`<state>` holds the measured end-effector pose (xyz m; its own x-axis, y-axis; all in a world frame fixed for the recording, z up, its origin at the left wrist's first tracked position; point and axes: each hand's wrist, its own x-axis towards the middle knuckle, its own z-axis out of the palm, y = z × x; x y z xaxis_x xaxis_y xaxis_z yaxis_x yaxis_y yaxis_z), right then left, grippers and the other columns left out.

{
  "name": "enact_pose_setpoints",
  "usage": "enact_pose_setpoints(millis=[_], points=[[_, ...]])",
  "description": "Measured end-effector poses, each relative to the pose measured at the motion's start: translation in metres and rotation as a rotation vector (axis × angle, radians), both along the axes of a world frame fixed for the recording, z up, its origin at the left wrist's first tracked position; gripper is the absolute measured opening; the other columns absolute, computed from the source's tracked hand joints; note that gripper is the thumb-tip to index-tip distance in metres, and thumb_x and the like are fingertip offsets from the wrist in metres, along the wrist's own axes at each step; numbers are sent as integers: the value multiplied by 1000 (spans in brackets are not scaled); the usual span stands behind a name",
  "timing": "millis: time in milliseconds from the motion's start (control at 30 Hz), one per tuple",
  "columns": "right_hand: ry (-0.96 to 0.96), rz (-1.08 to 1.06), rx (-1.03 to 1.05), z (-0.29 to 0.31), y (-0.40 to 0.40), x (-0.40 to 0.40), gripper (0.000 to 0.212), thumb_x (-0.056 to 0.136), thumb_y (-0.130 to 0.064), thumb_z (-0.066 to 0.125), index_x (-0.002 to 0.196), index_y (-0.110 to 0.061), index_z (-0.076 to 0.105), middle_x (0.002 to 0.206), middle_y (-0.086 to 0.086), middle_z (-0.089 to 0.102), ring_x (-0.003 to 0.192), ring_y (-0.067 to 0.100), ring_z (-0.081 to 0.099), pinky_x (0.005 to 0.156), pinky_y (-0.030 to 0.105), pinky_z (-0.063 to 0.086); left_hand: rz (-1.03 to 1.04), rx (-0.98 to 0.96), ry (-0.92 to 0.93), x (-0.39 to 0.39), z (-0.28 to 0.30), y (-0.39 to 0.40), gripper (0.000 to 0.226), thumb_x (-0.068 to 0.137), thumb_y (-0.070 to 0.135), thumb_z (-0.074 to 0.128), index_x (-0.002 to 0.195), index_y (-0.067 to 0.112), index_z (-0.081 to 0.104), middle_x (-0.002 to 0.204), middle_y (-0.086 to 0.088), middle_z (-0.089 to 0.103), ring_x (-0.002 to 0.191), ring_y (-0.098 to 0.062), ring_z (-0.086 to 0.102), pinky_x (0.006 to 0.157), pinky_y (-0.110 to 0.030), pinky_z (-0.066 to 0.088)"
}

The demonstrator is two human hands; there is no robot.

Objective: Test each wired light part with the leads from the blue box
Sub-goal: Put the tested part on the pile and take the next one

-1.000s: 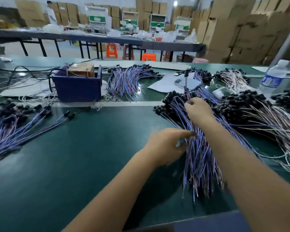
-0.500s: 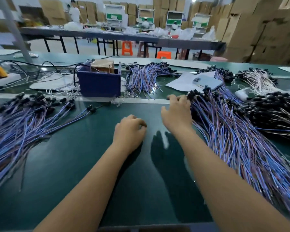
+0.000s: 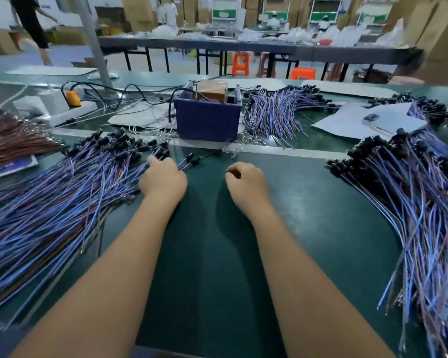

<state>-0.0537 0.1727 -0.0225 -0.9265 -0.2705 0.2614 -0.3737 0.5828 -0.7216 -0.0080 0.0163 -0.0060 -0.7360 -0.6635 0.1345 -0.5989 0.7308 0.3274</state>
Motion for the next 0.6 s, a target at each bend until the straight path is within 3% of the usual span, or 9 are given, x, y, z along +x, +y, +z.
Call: enact_pose_setpoints(millis=[133,200,300,367,433,500,600], points=[[-5,26,-44,0,3,4,21,92,-16,50,101,-14,69,106,6,66,106,27,52,86,32,41,38,169,188,-15,-6,1,31,90,12,53,108,29,72,121,-5,64,106,-33,60,73,-33,38],[12,34,-54,-2,2,6,21,93,-16,49,99,-14,69,104,5,66,104,26,52,84,31,41,59,229,384,-15,-11,1,25,91,14,55,102,27,74,110,-3,69,94,-28,62,69,-30,39],[42,63,-93,-1,-1,7,22,93,-12,48,98,-15,69,100,3,67,96,20,55,75,25,36,-100,337,756,-15,-11,1,18,90,9,57,94,18,72,99,-11,70,80,-19,60,68,-26,44],[-52,154,-207,2,-2,8,25,94,-6,44,96,-16,68,90,2,66,83,18,58,71,25,41,-236,507,946,-13,-3,7,16,87,5,62,86,18,71,93,-12,70,78,-16,62,73,-27,51],[-256,277,-456,8,-1,9,30,96,0,38,97,-15,64,79,6,64,66,17,58,62,24,47,-360,787,1065,-11,7,19,17,85,6,65,79,19,73,86,-7,71,76,-13,65,75,-27,53],[-446,371,-695,14,3,8,27,102,-6,35,102,-12,61,76,9,65,59,16,60,57,22,50,-549,1134,1084,-9,16,33,18,84,12,64,72,17,76,78,-4,72,71,-13,66,71,-24,54],[-636,429,-885,20,8,5,32,105,-23,34,92,-12,61,72,6,61,57,15,60,57,25,53,-814,1534,848,-6,18,49,29,87,22,59,61,13,69,69,-4,67,59,-16,64,55,-24,53]])
